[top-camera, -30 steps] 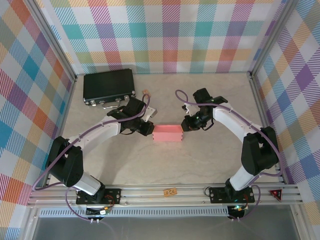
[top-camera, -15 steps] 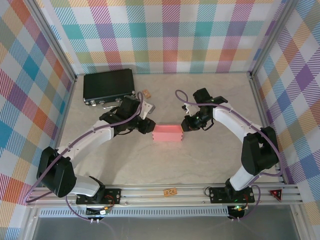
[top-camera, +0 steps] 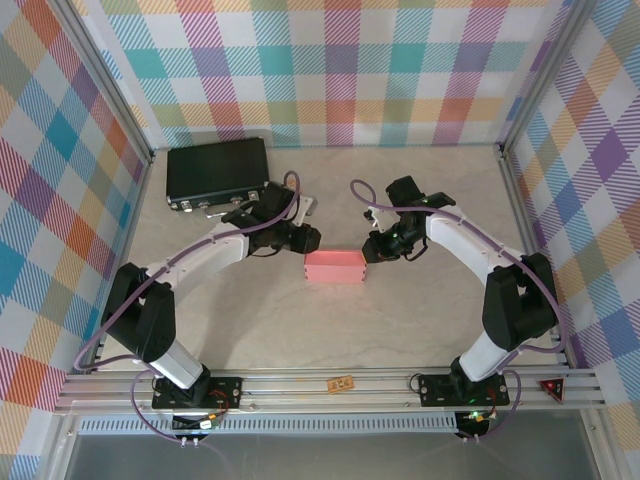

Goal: Fold the paper box

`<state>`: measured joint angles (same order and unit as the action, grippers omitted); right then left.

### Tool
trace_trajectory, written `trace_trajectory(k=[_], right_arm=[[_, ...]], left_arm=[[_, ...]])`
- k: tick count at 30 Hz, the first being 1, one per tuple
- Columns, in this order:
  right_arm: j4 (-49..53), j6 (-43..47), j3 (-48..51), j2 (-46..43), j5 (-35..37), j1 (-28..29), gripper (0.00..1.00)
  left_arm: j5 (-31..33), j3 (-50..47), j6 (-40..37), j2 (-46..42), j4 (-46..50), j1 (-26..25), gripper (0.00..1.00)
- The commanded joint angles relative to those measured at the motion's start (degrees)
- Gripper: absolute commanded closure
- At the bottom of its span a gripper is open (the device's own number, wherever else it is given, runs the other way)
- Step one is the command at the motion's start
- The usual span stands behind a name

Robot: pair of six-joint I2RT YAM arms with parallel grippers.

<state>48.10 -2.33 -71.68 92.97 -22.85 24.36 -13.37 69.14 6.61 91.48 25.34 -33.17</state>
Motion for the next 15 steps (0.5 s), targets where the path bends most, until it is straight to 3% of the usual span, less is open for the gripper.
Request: trace_trajectory(k=[1, 15], right_arm=[[0.31, 0.78, 0.66, -1.25, -0.95, 0.38, 0.81], [-5.03, 0.94, 3.63, -6.94, -2.46, 0.28, 0.54]], left_arm=[[0.34, 1.35, -0.87, 0.63, 3.91, -1.00, 0.69], [3.61, -0.85, -2.90, 1.02, 3.57, -3.11, 0.69]])
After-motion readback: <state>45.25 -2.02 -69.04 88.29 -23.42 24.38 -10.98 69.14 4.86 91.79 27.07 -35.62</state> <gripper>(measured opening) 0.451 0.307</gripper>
